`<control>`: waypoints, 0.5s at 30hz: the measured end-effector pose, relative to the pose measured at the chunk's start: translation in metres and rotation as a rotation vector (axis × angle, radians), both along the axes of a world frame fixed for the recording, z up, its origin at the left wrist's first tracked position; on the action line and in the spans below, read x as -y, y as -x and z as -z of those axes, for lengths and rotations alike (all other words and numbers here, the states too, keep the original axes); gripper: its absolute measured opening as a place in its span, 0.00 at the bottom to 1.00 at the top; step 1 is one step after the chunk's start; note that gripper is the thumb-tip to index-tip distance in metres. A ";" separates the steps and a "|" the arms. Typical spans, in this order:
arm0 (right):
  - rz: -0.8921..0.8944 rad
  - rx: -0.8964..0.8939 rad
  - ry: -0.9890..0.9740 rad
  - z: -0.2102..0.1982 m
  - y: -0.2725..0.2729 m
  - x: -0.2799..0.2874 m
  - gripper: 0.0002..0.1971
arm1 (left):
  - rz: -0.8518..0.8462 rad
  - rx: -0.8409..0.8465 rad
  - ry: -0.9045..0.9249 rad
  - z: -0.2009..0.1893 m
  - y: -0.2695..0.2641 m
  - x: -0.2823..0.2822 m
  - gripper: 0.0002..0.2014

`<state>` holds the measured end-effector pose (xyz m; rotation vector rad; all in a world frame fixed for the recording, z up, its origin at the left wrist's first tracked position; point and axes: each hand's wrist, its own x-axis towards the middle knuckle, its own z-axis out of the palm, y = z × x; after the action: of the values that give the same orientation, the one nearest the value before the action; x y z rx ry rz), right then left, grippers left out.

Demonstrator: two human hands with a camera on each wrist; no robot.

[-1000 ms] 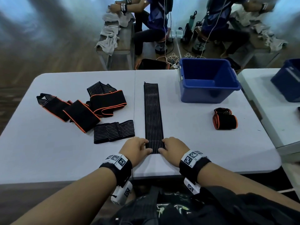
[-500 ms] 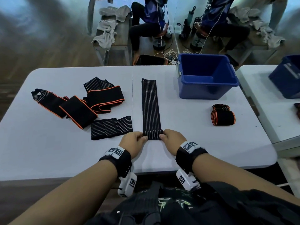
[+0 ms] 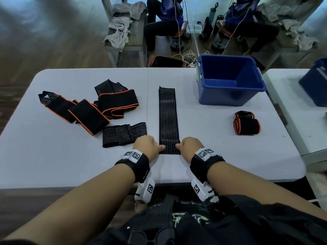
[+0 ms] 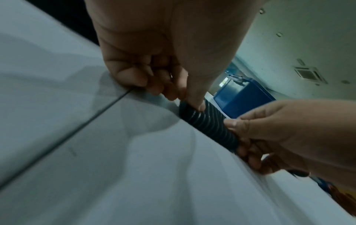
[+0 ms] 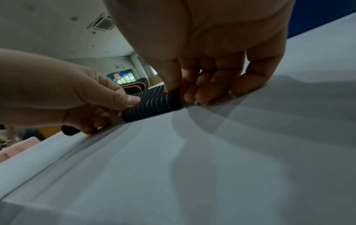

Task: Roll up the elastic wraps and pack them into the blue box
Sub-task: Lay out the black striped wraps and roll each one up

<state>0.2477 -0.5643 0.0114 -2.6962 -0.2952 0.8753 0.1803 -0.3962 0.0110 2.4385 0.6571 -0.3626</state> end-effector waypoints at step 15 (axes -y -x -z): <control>-0.270 0.107 -0.090 0.003 0.002 0.010 0.32 | 0.329 0.045 -0.090 0.008 0.015 -0.007 0.39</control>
<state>0.2459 -0.5747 0.0082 -2.6620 -0.7180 0.7670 0.1658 -0.3893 0.0028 2.6359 0.2548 -0.4136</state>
